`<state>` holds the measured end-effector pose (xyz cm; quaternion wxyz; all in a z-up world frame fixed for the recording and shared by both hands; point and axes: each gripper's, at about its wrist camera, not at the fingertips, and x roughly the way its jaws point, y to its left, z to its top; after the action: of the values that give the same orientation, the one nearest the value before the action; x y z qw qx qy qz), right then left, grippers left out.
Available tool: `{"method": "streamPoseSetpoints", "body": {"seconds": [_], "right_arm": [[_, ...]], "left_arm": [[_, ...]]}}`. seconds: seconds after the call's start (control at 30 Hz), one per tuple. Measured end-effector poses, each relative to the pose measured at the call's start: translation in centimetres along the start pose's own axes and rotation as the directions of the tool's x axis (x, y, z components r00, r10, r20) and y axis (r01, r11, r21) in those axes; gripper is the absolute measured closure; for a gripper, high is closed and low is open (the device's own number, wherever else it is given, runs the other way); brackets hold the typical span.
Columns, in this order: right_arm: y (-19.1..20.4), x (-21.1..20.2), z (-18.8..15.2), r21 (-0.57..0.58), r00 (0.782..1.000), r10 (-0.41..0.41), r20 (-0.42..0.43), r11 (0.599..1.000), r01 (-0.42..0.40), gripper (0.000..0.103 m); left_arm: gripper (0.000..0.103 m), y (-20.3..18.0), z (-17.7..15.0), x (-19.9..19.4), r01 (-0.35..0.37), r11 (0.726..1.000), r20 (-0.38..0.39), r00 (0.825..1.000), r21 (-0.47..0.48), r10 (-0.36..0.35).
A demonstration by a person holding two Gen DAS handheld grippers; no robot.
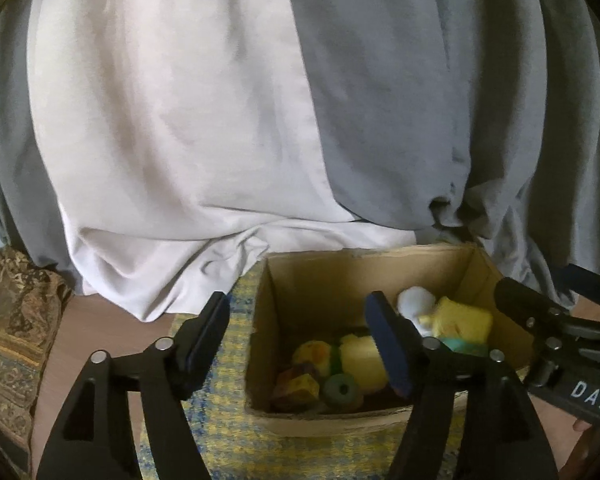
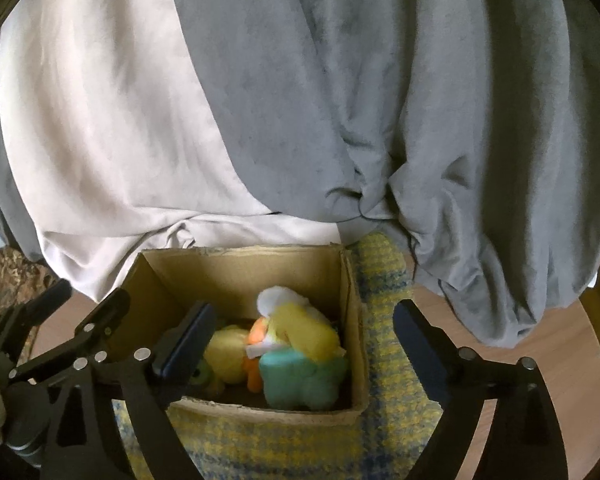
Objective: Organize objects
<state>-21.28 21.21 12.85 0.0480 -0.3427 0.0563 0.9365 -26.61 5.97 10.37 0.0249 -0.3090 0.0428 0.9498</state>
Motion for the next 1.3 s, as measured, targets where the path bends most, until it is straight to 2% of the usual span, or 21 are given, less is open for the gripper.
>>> {"method": "streamPoseSetpoints", "body": {"seconds": [0.1,0.17,0.2,0.53,0.77,0.9,1.3], "right_arm": [[-0.1,-0.3,0.0,0.006,1.000,-0.010,-0.001,1.000,0.010,0.009],[0.0,-0.6,-0.1,0.004,1.000,-0.015,0.006,1.000,0.015,0.007],[-0.1,-0.8,-0.1,0.005,1.000,-0.016,0.009,1.000,0.016,0.006],[0.1,-3.8,-1.5,0.003,0.999,-0.023,0.034,1.000,0.023,0.002],[-0.1,-5.9,-3.6,0.004,0.999,-0.031,0.043,1.000,0.031,0.001],[-0.4,-7.0,-4.8,0.017,0.998,-0.042,0.054,0.999,0.041,0.001],[-1.3,-8.8,-9.7,0.060,1.000,-0.005,0.023,0.998,0.003,0.001]], "left_arm": [[0.022,0.3,-0.1,-0.5,-0.035,0.999,0.008,0.999,-0.007,0.035],[0.005,0.5,-0.2,-1.2,-0.067,0.998,0.029,0.997,-0.015,0.068],[0.003,0.6,-0.3,-1.5,-0.075,0.997,0.035,0.997,-0.019,0.076],[0.001,1.4,-1.4,-4.5,-0.111,0.993,0.056,0.992,-0.043,0.113],[0.001,1.7,-3.1,-6.3,-0.104,0.992,0.042,0.993,-0.067,0.107],[0.000,1.8,-4.4,-7.3,-0.140,0.988,0.039,0.989,-0.072,0.143],[0.000,2.6,-8.8,-10.5,-0.131,0.984,0.019,0.991,-0.117,0.134]]}}
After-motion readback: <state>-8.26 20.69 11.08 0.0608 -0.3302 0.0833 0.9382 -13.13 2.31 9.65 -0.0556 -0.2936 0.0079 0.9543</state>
